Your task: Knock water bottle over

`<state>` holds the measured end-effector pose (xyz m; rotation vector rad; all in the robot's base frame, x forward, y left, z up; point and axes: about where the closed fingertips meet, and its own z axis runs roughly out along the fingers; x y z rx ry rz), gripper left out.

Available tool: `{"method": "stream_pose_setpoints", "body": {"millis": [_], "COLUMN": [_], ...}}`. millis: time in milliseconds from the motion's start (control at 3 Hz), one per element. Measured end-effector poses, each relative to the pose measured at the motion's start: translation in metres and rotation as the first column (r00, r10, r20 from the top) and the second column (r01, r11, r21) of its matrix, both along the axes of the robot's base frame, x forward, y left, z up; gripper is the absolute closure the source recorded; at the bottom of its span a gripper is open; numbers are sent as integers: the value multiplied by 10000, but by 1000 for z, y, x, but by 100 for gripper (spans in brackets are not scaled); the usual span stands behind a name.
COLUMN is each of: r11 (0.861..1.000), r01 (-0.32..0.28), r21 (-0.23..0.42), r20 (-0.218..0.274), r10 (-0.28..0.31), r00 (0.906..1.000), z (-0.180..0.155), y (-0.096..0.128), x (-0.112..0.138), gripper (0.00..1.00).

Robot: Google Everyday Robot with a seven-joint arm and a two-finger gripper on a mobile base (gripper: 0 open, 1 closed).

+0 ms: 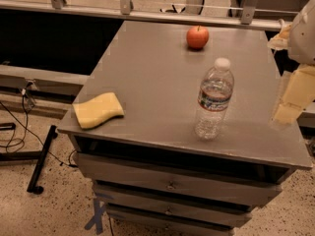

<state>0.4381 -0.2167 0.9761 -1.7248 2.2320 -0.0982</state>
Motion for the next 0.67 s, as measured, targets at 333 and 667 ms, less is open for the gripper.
{"method": "stream_pose_setpoints", "body": {"millis": [333, 667], "r11": [10000, 9995], "r01": [0, 116], "r21": [0, 303], "r20": [0, 47], "r10": [0, -117], "r00": [10000, 9999], "z": [0, -2], "y": [0, 1], "x": [0, 0], "gripper": [0, 0]}}
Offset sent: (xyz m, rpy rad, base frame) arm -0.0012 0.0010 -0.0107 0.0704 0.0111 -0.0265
